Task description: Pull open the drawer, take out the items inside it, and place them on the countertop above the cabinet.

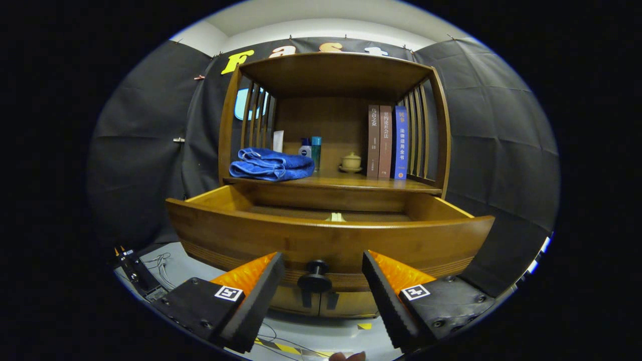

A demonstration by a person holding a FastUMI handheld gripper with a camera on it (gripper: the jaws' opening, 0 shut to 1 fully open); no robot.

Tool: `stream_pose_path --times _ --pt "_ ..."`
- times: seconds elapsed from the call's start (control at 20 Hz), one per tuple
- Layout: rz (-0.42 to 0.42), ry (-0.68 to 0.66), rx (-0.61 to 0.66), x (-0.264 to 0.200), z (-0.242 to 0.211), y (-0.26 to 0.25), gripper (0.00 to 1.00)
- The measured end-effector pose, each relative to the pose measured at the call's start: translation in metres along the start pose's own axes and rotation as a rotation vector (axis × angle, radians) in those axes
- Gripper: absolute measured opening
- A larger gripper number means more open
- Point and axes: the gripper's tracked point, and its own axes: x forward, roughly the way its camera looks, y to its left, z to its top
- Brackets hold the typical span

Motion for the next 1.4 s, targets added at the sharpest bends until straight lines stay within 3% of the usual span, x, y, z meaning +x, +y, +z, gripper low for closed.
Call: stream_pose_path --times 0.3,0.5,0.7,1.05,1.2,1.25,1.4 --pt "0.055 -0.004 0.022 -0.005 0.079 -0.004 0.99" --pt "0.138 0.079 0.056 0.024 0.111 0.002 0.98" --pt "0.143 0.324 0.062 0.077 0.09 -0.008 0.99" --pt "0.103 0.787 0.056 0.147 -0.002 -0.011 0.99" --pt "0.073 0.878 0.051 0.167 -0.024 -0.013 0.93" --pt "0.065 0.89 0.039 0.174 -0.029 -0.013 0.85" --pt "0.035 0.942 0.038 0.184 -0.047 -0.011 0.84"
